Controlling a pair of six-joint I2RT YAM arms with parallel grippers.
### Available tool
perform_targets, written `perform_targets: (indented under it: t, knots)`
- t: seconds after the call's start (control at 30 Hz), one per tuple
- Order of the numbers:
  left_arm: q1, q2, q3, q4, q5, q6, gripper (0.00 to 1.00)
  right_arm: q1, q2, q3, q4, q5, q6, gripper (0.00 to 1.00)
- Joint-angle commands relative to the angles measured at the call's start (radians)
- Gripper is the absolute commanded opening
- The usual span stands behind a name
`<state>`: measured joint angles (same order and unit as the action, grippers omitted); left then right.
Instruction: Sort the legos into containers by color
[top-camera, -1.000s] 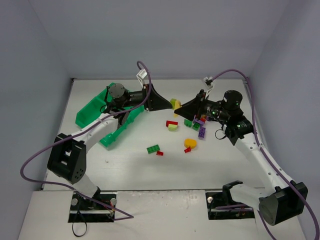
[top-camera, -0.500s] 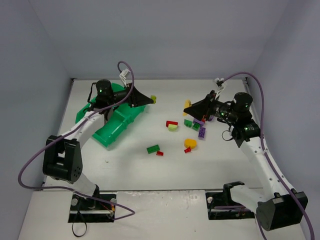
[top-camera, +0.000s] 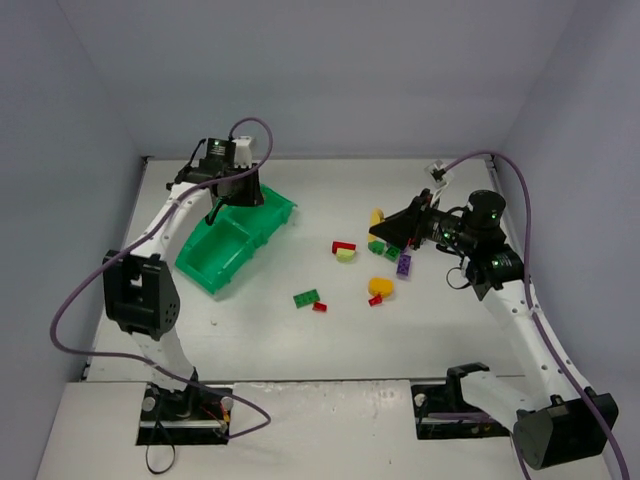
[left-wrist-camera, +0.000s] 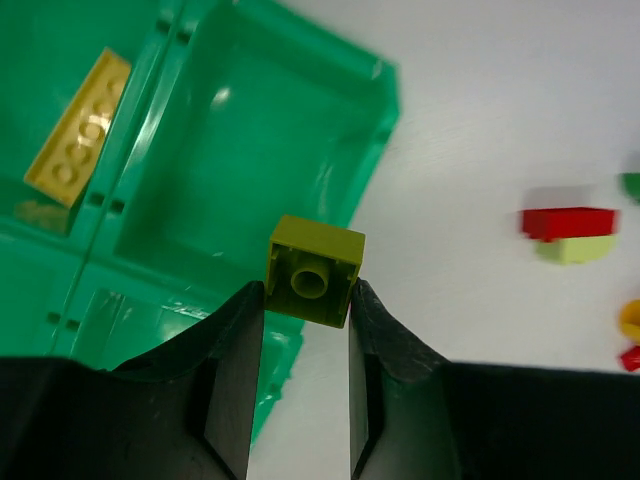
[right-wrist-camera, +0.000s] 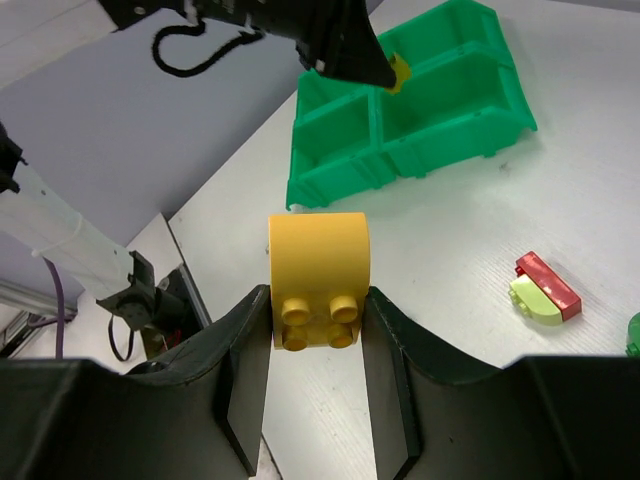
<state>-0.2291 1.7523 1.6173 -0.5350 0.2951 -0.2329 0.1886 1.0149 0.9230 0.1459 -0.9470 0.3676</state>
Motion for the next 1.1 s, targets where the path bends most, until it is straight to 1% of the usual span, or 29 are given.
perform_targets:
  t: [0.0,0.13,0.17,0.2,0.23,0.27,0.43,0.53,0.57,0.67,0.77,0.8,0.83,0.87,0.9,0.93,1.0,1.03,1.07]
  knots:
    - [-0.010,0.050,0.020,-0.123,-0.177,0.075,0.07,-0.008,-0.029,0.008,0.034,-0.003,-0.016,0.00]
    - [-0.021,0.085,0.009,-0.102,-0.220,0.078,0.14,-0.009,-0.035,0.008,0.023,-0.001,-0.019,0.00]
    - [-0.021,0.095,0.010,-0.080,-0.229,0.078,0.22,-0.008,-0.042,0.007,0.018,-0.001,-0.019,0.00]
    - [-0.021,0.096,0.010,-0.080,-0.229,0.078,0.22,-0.008,-0.042,0.005,0.014,-0.001,-0.019,0.00]
    - [-0.021,0.098,0.013,-0.079,-0.238,0.076,0.29,-0.008,-0.045,0.005,0.011,0.001,-0.021,0.00]
    - [-0.022,0.098,0.019,-0.079,-0.241,0.076,0.32,-0.008,-0.050,0.005,0.008,0.002,-0.021,0.00]
    - [-0.024,0.082,0.026,-0.052,-0.249,0.075,0.38,-0.008,-0.062,-0.004,-0.006,0.007,-0.021,0.00]
    - [-0.027,0.081,0.032,-0.052,-0.248,0.073,0.44,-0.008,-0.068,-0.006,-0.012,0.008,-0.021,0.00]
    - [-0.027,0.075,0.032,-0.052,-0.249,0.073,0.48,-0.008,-0.070,-0.006,-0.014,0.010,-0.022,0.00]
    - [-0.033,0.056,0.027,-0.046,-0.249,0.070,0.52,-0.008,-0.073,-0.006,-0.016,0.013,-0.024,0.01]
    - [-0.039,0.024,0.047,-0.065,-0.241,0.057,0.53,-0.008,-0.068,-0.004,-0.017,0.011,-0.027,0.01]
    - [-0.047,0.010,0.058,-0.077,-0.213,0.050,0.53,-0.009,-0.067,-0.003,-0.017,0.011,-0.025,0.01]
    - [-0.064,-0.051,0.065,-0.063,-0.109,0.041,0.55,-0.006,-0.062,0.000,-0.017,0.010,-0.029,0.01]
    - [-0.064,-0.075,0.064,-0.063,-0.108,0.041,0.55,-0.006,-0.062,0.000,-0.017,0.010,-0.032,0.01]
    - [-0.072,-0.101,0.059,-0.051,-0.061,0.040,0.56,-0.008,-0.061,0.000,-0.017,0.010,-0.032,0.01]
    - [-0.085,-0.131,0.049,-0.008,0.055,0.037,0.57,-0.006,-0.058,0.002,-0.017,0.007,-0.032,0.01]
    - [-0.099,-0.206,0.009,0.042,0.157,0.021,0.57,-0.003,-0.052,0.005,-0.017,0.002,-0.036,0.01]
    - [-0.105,-0.229,-0.005,0.096,0.157,0.008,0.57,-0.002,-0.049,0.005,-0.017,0.002,-0.039,0.01]
    - [-0.121,-0.269,-0.019,0.125,0.280,-0.028,0.64,0.003,-0.047,0.005,-0.017,-0.001,-0.041,0.02]
